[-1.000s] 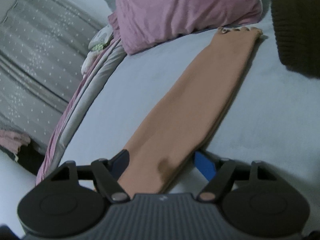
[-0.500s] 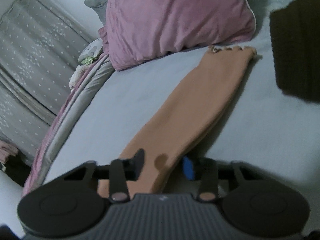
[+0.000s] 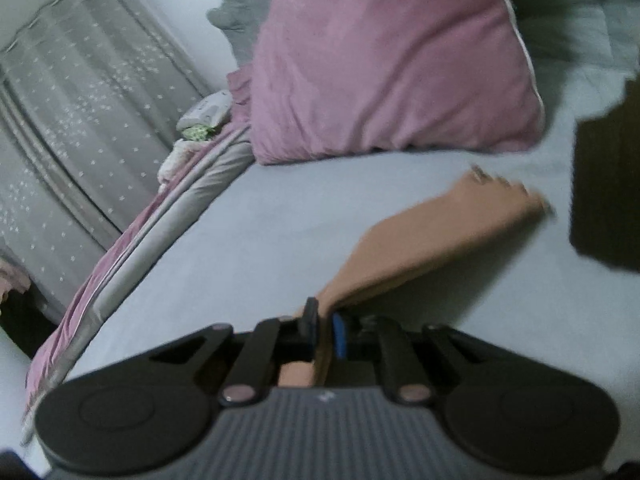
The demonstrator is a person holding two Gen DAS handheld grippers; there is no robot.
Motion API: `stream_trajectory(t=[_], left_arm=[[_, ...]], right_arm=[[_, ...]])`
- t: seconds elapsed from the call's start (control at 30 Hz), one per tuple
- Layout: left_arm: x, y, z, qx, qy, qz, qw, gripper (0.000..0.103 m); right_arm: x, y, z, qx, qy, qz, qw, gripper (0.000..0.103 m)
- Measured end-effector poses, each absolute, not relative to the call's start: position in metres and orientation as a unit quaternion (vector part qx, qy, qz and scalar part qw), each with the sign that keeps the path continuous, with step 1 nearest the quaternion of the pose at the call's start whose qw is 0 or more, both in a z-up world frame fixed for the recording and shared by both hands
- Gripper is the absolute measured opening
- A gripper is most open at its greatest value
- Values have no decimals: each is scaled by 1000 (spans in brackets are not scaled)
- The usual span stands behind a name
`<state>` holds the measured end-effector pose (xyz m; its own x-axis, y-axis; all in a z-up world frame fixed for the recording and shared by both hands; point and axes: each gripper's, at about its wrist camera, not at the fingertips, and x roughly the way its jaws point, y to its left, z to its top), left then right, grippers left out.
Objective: Fold clothes
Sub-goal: 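Grasp the sleeve cuff with the right gripper and lift it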
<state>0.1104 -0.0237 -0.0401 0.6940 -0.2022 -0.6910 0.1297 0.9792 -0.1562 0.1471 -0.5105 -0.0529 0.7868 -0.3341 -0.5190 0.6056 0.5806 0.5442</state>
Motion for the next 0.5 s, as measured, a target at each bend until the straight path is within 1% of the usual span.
stream_trajectory(t=[0.5], left_arm=[[112,-12,-33,-73,378,-84,919,103]], right_arm=[[162,-432,12,302,158,-219,914,8]])
